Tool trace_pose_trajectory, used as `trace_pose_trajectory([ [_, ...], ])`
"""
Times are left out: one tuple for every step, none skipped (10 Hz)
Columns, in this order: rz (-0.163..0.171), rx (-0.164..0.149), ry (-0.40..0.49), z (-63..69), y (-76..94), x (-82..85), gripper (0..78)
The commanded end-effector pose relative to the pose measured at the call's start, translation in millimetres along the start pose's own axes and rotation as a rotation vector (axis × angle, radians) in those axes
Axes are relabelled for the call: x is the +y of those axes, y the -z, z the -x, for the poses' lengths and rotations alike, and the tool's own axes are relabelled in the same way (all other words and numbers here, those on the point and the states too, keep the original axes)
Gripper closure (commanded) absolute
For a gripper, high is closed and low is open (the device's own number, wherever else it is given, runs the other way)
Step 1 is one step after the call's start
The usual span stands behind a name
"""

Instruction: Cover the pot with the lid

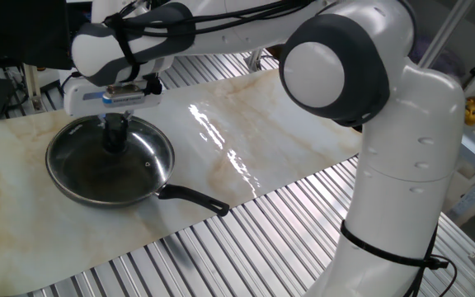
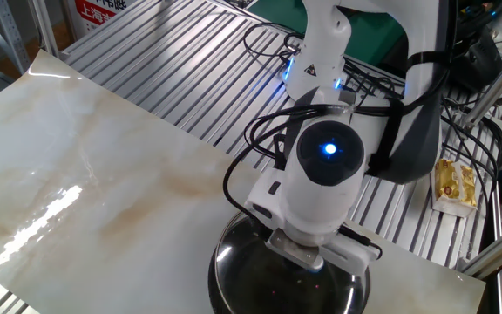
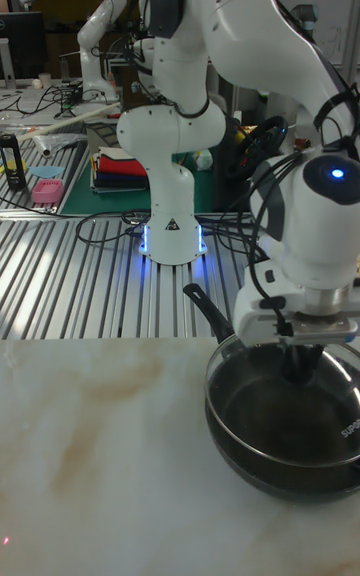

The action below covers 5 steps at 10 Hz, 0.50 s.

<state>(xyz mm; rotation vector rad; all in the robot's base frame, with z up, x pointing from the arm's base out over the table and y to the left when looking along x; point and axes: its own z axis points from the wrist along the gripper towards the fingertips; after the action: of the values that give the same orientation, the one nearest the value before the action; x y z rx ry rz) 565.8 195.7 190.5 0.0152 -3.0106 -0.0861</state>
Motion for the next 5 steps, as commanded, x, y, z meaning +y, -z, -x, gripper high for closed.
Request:
trace_pose_trajectory([
  [0.003, -0.031, 0.006, 6.0, 2.7, -0.5, 76.5],
  [0.003, -0.034, 0.006, 8.9, 3.9, 0.2, 76.5],
  [0.002, -0.035, 0.007, 11.4, 4.7, 1.4, 76.5],
  [0.000, -0.034, 0.006, 13.3, 4.2, 3.2, 76.5],
  [-0.001, -0.035, 0.005, 14.2, 3.0, 3.6, 76.5],
])
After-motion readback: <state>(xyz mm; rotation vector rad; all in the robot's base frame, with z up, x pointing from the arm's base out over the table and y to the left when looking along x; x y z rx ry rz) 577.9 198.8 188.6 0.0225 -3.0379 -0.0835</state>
